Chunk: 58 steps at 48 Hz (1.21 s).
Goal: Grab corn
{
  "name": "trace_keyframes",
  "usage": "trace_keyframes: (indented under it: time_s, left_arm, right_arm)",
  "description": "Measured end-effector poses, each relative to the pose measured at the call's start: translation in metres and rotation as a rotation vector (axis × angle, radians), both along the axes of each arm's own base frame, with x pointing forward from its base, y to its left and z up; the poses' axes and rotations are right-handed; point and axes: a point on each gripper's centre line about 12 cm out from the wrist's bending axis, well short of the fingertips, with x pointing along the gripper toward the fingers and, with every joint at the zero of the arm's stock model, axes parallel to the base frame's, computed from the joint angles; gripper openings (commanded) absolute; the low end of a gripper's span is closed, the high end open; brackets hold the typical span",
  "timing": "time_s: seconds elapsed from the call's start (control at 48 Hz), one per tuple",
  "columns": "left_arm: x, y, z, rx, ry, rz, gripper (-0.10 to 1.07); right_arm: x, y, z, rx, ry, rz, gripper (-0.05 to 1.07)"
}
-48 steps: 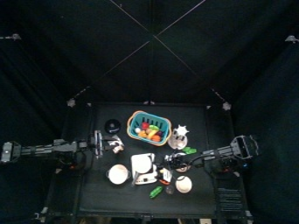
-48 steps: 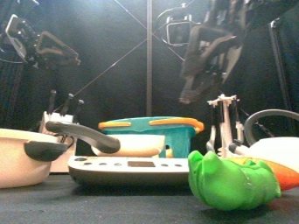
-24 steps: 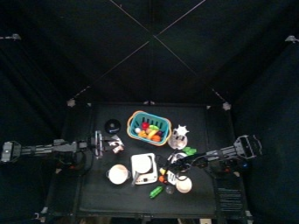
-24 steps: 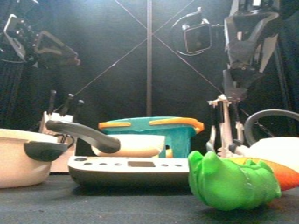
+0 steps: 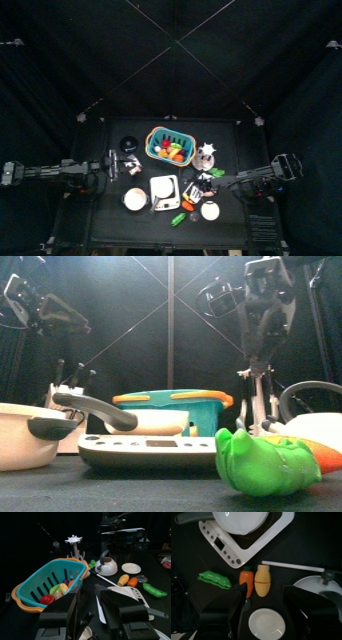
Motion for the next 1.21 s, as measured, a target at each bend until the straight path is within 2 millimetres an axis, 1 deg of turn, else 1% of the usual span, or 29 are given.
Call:
trace_keyframes:
  time_s: [0.083,0.208,0.312,0.396,0.5,0.75,0.917,1.208]
  left_arm:
    - [0.010,-0.004,-0.001,-0.023,0.040,-0.020,0.74]
    - [0.027,-0.011,-0.005,-0.053,0.132,-0.053,0.74]
    - [0.037,-0.020,-0.011,-0.060,0.202,-0.091,0.74]
    - [0.042,-0.030,-0.015,-0.066,0.252,-0.129,0.75]
    - [0.045,-0.037,-0.021,-0.066,0.291,-0.152,0.79]
    - [0.056,-0.038,-0.022,-0.078,0.312,-0.154,0.95]
    - [0.065,-0.039,-0.022,-0.074,0.315,-0.156,0.96]
    - [0.084,-0.039,-0.032,-0.068,0.363,-0.157,0.96]
  right_arm:
    - [0.000,0.001,-0.012,-0.010,0.004,-0.030,0.86]
    - [0.000,0.005,-0.023,-0.046,0.016,-0.027,0.86]
    - [0.000,0.008,-0.035,-0.061,0.043,-0.020,0.86]
    - [0.000,0.012,-0.043,-0.072,0.066,-0.007,0.86]
    - [0.000,0.015,-0.050,-0.077,0.084,0.001,0.86]
    - [0.000,0.019,-0.063,-0.091,0.123,0.014,0.86]
    - [0.000,0.020,-0.074,-0.098,0.152,0.013,0.86]
    - [0.000,0.020,-0.087,-0.102,0.189,0.010,0.85]
